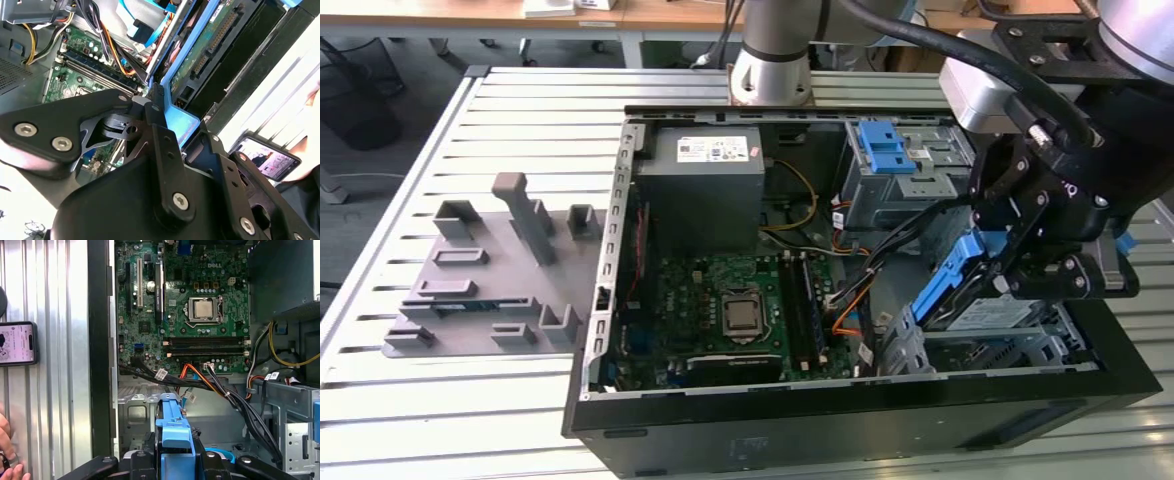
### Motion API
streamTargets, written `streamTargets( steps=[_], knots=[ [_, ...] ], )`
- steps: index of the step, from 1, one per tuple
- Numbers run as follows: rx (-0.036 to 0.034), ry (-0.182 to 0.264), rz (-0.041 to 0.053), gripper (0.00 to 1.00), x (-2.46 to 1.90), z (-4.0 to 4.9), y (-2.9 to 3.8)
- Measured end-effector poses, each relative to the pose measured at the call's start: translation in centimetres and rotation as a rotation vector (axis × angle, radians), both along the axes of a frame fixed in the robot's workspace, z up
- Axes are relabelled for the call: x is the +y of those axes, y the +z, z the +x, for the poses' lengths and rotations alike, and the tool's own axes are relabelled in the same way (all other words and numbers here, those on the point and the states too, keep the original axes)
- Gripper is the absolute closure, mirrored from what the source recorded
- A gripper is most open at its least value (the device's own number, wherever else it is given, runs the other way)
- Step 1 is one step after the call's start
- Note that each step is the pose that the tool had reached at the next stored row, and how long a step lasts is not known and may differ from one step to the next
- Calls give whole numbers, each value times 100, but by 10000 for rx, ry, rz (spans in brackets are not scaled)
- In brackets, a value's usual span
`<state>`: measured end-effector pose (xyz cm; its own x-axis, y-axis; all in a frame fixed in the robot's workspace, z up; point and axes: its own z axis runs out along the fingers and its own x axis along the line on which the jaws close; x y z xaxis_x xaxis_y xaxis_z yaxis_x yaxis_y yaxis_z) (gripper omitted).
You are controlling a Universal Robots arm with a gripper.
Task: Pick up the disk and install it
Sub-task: 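Insert the disk into the insertion slot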
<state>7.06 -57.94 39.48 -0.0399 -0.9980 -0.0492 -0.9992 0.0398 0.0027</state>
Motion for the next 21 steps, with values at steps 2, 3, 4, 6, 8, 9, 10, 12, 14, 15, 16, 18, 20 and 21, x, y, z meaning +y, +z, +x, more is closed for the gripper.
streamTargets(
  steps=[2,3,4,6,8,9,10,12,14,15,16,18,20,21],
  knots=[
    [0,0,1,62,0,0,-1],
    [0,0,2,62,0,0,-1],
    [-1,1,5,56,0,0,-2],
    [-1,0,3,56,0,0,-2],
    [0,0,2,56,0,0,-2],
    [0,0,3,56,0,0,-2],
    [0,0,2,58,0,0,-2],
    [0,0,2,64,0,0,-2],
    [0,0,2,70,0,0,-2],
    [0,0,3,76,0,0,-3],
    [0,0,2,82,0,0,-2],
    [0,0,2,87,0,0,-3],
    [0,0,2,89,0,0,-3],
    [0,0,2,89,0,0,-3]
  ],
)
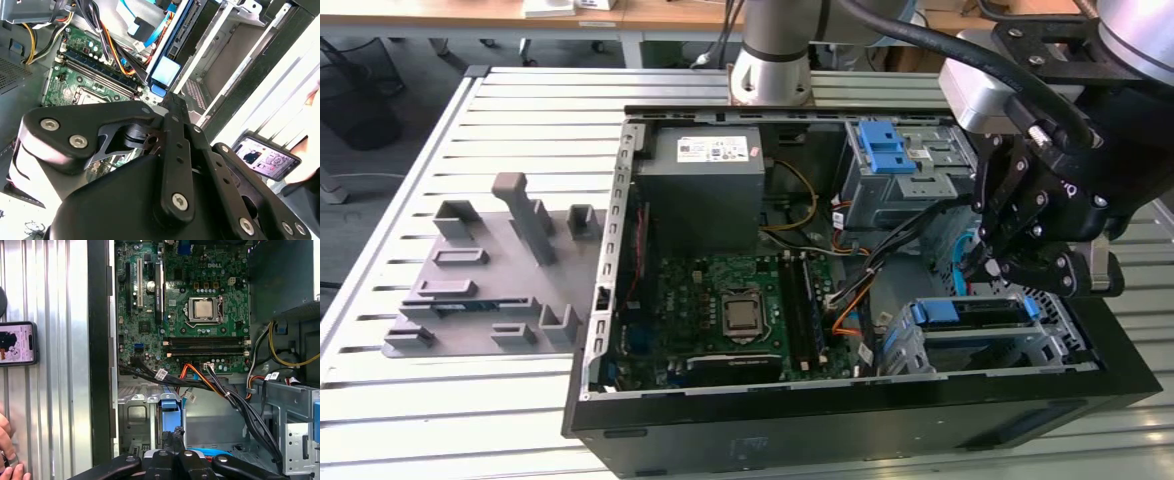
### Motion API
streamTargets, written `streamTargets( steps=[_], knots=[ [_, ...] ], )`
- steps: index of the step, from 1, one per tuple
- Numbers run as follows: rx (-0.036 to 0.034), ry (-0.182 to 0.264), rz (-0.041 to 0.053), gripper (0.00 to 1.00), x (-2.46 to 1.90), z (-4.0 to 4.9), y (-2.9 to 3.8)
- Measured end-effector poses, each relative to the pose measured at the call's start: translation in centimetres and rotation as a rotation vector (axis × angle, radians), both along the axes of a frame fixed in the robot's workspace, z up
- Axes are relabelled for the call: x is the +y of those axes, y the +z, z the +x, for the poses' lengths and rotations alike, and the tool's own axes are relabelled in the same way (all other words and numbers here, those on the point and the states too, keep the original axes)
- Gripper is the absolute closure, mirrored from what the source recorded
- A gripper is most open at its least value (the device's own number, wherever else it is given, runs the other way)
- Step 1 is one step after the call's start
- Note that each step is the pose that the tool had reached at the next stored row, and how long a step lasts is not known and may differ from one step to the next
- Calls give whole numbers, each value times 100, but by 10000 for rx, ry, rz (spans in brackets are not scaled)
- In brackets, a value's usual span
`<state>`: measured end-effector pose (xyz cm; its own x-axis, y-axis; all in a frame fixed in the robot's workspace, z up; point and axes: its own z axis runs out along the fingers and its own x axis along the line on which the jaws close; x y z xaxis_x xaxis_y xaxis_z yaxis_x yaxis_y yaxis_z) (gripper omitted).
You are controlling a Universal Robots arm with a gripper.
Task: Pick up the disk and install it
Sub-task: 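Insert the disk into the insertion slot, then insert the first disk wire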
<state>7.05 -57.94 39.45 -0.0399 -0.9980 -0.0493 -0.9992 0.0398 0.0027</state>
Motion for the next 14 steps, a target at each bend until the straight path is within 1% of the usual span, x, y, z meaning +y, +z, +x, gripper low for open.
streamTargets(
  steps=[14],
  knots=[
    [-1,2,2,89,0,10,-7]
  ],
)
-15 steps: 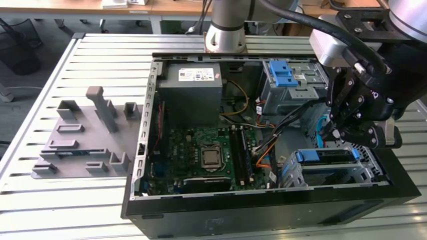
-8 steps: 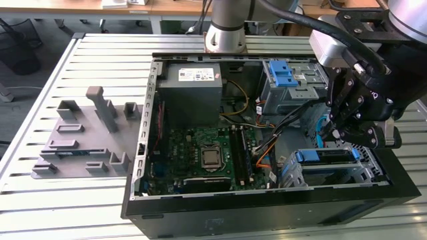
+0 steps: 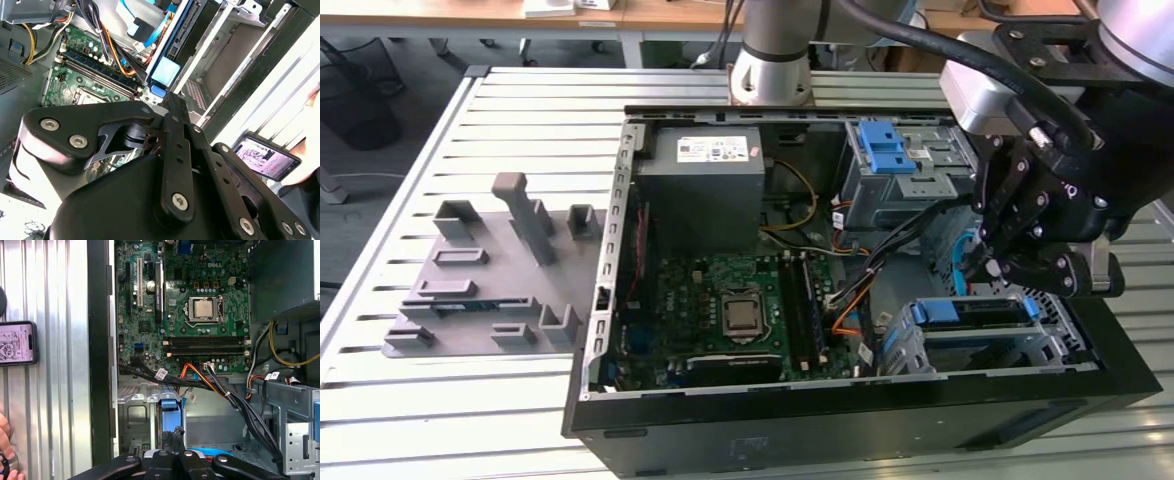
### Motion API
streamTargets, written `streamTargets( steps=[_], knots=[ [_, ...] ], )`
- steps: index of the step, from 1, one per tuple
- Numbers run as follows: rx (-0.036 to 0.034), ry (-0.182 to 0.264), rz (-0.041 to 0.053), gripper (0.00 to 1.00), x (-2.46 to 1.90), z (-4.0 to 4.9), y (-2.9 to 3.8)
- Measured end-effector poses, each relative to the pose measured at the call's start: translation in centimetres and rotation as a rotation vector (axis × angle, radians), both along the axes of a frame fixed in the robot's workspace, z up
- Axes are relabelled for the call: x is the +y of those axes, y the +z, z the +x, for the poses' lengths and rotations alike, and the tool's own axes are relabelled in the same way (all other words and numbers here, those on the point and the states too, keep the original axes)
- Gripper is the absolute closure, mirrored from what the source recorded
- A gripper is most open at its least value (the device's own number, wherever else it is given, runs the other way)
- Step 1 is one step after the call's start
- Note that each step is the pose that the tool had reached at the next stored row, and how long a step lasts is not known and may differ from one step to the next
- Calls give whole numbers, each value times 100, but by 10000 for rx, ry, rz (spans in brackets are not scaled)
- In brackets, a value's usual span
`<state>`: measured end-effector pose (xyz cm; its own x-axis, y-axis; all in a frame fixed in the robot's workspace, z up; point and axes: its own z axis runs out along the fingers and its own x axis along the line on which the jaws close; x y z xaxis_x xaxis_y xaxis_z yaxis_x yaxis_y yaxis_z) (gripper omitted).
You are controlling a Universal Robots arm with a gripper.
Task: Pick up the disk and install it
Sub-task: 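Insert the first disk wire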
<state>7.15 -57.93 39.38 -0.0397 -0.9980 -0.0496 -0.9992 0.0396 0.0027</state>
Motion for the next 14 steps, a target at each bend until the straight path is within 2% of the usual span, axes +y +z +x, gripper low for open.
streamTargets(
  steps=[8,14],
  knots=[
    [0,-1,-1,89,0,94,1],
    [0,-2,-3,89,-1,99,7]
  ],
)
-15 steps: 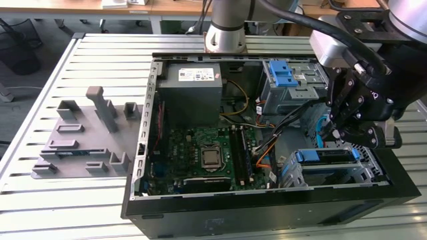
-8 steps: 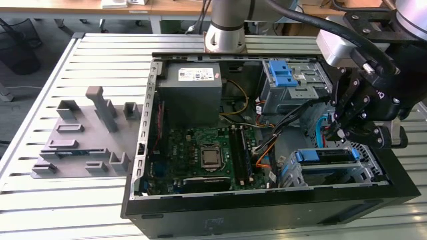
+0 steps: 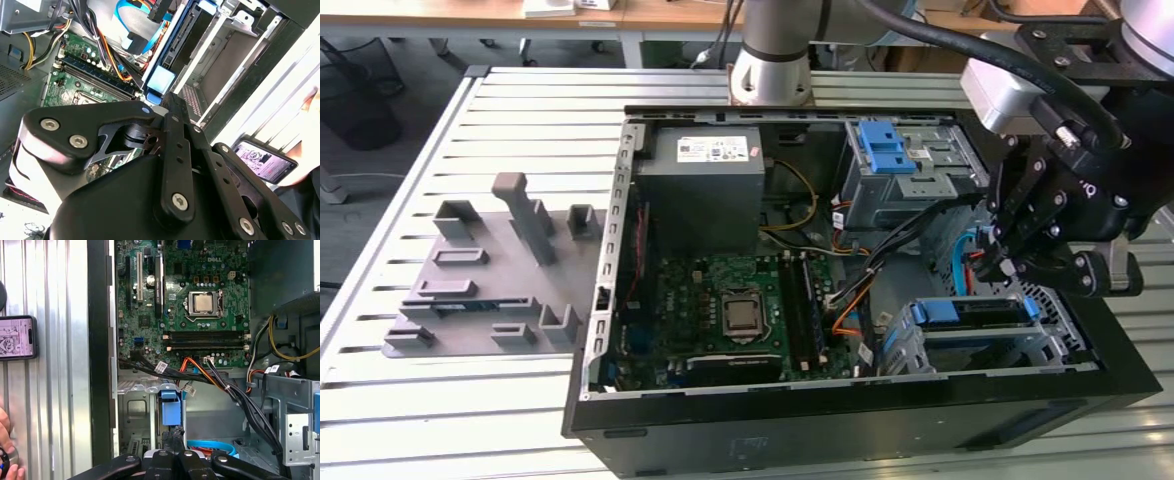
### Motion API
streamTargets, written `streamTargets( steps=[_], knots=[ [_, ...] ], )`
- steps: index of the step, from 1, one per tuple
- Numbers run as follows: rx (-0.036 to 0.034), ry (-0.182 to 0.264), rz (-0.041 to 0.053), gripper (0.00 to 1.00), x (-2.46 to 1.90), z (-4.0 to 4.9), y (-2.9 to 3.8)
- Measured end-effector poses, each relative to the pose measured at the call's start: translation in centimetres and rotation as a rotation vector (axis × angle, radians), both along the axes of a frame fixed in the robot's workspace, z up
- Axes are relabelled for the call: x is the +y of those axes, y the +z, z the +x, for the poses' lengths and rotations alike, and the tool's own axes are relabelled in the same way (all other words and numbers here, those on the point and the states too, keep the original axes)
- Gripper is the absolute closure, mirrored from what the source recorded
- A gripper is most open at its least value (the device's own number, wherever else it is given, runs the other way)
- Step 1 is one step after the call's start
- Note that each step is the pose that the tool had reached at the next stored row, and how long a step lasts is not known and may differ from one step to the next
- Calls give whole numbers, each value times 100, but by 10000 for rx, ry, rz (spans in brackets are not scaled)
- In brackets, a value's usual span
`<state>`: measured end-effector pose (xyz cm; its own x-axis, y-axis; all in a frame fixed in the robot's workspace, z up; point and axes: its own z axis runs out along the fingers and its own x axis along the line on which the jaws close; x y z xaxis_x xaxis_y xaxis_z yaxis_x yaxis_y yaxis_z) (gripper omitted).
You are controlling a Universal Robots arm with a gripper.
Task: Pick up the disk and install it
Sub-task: 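Insert the first disk wire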
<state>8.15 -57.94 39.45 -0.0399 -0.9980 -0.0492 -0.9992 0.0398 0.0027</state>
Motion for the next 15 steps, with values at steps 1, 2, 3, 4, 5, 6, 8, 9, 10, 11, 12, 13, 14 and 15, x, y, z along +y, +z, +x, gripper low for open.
streamTargets(
  steps=[1,2,3,4,5,6,8,9,10,11,12,13,14,15],
  knots=[
    [0,0,1,89,0,0,7],
    [0,0,2,89,0,0,15],
    [-1,0,1,89,1,0,24],
    [-1,0,2,89,1,0,30],
    [-2,0,3,89,0,0,35],
    [-2,1,3,89,1,0,36],
    [-2,2,4,89,1,5,36],
    [-2,1,1,89,2,11,37],
    [-2,0,0,89,2,19,38],
    [-2,1,-1,89,3,30,38],
    [-2,1,1,89,4,43,37],
    [-2,1,3,89,10,57,36],
    [-2,1,2,89,17,68,37],
    [-2,0,1,89,21,81,37]
  ],
)
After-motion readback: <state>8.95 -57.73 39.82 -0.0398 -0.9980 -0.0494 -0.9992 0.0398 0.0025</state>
